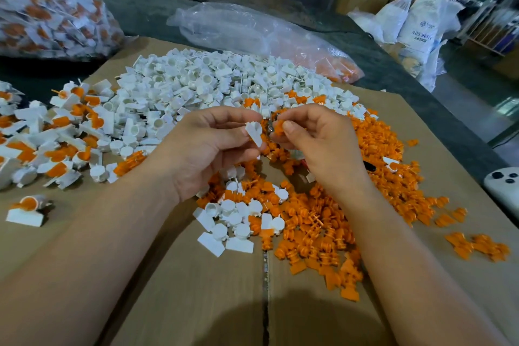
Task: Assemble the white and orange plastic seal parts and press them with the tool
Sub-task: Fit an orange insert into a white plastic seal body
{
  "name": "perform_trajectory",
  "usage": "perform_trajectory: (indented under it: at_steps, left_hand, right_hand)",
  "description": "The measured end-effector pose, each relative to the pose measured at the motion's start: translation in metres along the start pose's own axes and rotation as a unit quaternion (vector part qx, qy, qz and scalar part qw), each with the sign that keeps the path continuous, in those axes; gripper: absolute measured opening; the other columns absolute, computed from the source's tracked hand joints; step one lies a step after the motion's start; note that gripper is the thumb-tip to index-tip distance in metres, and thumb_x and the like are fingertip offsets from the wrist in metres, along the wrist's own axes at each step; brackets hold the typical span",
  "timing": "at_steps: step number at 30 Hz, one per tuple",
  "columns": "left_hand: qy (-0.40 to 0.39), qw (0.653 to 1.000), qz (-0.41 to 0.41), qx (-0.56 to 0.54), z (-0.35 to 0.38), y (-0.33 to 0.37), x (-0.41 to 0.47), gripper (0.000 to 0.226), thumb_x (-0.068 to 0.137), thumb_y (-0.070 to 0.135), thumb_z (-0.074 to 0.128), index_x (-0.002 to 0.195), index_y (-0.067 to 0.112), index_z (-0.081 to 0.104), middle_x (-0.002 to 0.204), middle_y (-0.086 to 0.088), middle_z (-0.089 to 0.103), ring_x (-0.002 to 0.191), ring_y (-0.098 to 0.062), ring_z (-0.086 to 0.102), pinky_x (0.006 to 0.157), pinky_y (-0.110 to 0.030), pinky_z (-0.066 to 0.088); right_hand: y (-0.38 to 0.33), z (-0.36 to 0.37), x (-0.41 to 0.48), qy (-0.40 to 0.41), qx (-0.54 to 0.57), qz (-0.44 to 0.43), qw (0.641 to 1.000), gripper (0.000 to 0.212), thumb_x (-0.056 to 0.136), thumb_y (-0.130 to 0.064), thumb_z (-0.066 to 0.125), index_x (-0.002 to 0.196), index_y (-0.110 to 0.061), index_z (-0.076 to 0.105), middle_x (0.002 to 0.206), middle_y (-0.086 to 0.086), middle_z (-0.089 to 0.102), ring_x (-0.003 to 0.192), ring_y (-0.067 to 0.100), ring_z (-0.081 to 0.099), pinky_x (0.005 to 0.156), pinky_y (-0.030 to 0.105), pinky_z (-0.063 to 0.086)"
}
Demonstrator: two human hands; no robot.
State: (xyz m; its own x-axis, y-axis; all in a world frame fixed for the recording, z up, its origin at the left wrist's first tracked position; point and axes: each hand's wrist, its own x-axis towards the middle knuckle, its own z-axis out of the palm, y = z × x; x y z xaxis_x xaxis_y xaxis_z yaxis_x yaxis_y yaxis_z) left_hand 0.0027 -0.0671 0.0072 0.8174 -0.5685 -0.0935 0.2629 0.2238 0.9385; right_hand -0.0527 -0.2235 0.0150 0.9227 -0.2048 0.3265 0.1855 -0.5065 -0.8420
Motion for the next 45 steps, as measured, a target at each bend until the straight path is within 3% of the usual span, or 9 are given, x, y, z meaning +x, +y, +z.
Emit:
perform_trajectory:
  at_steps: [2, 7, 10, 16, 22, 31, 36, 41, 45]
  left_hand:
    - [0.001, 1.000, -0.001, 0.003, 0.001, -0.001, 0.000, 0.026, 0.084, -0.006, 0.051, 0.084, 0.013, 0.069, 0.070, -0.009, 0.071, 0.064, -0.017, 0.069, 0.053, -0.020, 0.054]
    - [0.006, 1.000, -0.012, 0.006, 0.002, 0.000, 0.000, 0.019, 0.081, -0.002, 0.055, 0.092, 0.010, 0.064, 0.068, -0.009, 0.071, 0.060, -0.016, 0.067, 0.050, -0.020, 0.052]
    - [0.004, 1.000, -0.002, -0.006, 0.005, -0.001, -0.001, 0.025, 0.066, 0.004, 0.059, 0.090, 0.006, 0.064, 0.068, -0.009, 0.070, 0.060, -0.015, 0.068, 0.052, -0.019, 0.055]
    - [0.012, 0.999, 0.036, 0.027, 0.006, -0.003, -0.002, 0.025, 0.058, 0.009, 0.062, 0.082, 0.006, 0.065, 0.068, -0.008, 0.071, 0.059, -0.014, 0.068, 0.055, -0.020, 0.055]
    - [0.038, 0.996, 0.050, 0.065, 0.007, -0.004, -0.003, 0.015, 0.065, 0.011, 0.065, 0.079, 0.013, 0.069, 0.067, -0.006, 0.071, 0.057, -0.014, 0.066, 0.054, -0.028, 0.053]
    - [0.047, 0.979, 0.124, 0.153, 0.010, -0.005, -0.005, 0.019, 0.078, -0.003, 0.064, 0.078, 0.015, 0.069, 0.063, 0.000, 0.071, 0.054, -0.009, 0.065, 0.055, -0.013, 0.052]
    - [0.030, 0.990, 0.100, 0.097, 0.010, -0.004, -0.005, 0.013, 0.064, 0.010, 0.064, 0.076, 0.012, 0.069, 0.058, -0.001, 0.068, 0.050, -0.007, 0.063, 0.051, -0.014, 0.051]
    - [0.031, 0.986, 0.117, 0.119, 0.010, -0.005, -0.006, 0.013, 0.068, 0.005, 0.065, 0.077, 0.012, 0.070, 0.061, -0.001, 0.070, 0.052, -0.008, 0.064, 0.052, -0.013, 0.051]
    - [0.031, 0.985, 0.117, 0.125, 0.010, -0.006, -0.006, 0.014, 0.073, 0.001, 0.063, 0.078, 0.013, 0.070, 0.063, -0.001, 0.071, 0.053, -0.009, 0.065, 0.054, -0.014, 0.052]
  right_hand:
    - [-0.001, 0.003, -0.001, 0.004, -0.011, -0.020, 1.000, 0.028, 0.088, -0.006, 0.058, 0.081, -0.033, 0.061, 0.083, -0.009, 0.066, 0.081, 0.013, 0.066, 0.078, 0.030, 0.053]
    - [-0.002, 0.004, -0.004, 0.028, 0.040, -0.038, 0.998, 0.025, 0.084, -0.005, 0.063, 0.079, -0.028, 0.061, 0.066, -0.015, 0.065, 0.062, 0.006, 0.065, 0.064, 0.022, 0.054]
    - [-0.003, 0.005, -0.006, 0.022, 0.048, -0.041, 0.998, 0.025, 0.083, -0.003, 0.063, 0.078, -0.027, 0.061, 0.066, -0.012, 0.065, 0.062, 0.008, 0.067, 0.063, 0.023, 0.055]
    - [-0.005, 0.010, -0.008, 0.016, 0.005, -0.042, 0.999, 0.026, 0.083, -0.005, 0.064, 0.075, -0.030, 0.060, 0.068, -0.012, 0.064, 0.061, 0.004, 0.065, 0.061, 0.020, 0.055]
    - [-0.005, 0.009, -0.008, 0.015, -0.064, -0.043, 0.997, 0.025, 0.084, -0.012, 0.065, 0.071, -0.033, 0.057, 0.070, -0.004, 0.066, 0.066, 0.016, 0.064, 0.062, 0.031, 0.054]
    - [-0.007, 0.007, -0.010, -0.005, -0.111, -0.042, 0.993, 0.025, 0.085, -0.014, 0.063, 0.068, -0.031, 0.056, 0.068, 0.003, 0.066, 0.064, 0.022, 0.066, 0.060, 0.042, 0.054]
    - [-0.007, 0.007, -0.011, -0.004, -0.145, -0.074, 0.987, 0.009, 0.086, -0.013, 0.062, 0.078, -0.016, 0.063, 0.067, 0.006, 0.066, 0.063, 0.023, 0.065, 0.057, 0.043, 0.052]
    - [-0.009, 0.007, -0.011, -0.001, -0.140, -0.041, 0.989, 0.026, 0.085, -0.015, 0.063, 0.066, -0.031, 0.054, 0.065, -0.005, 0.064, 0.063, 0.017, 0.065, 0.058, 0.036, 0.054]
    - [-0.011, 0.008, -0.011, 0.006, -0.136, -0.040, 0.990, 0.026, 0.084, -0.017, 0.063, 0.066, -0.032, 0.053, 0.063, -0.006, 0.063, 0.062, 0.017, 0.065, 0.058, 0.037, 0.054]
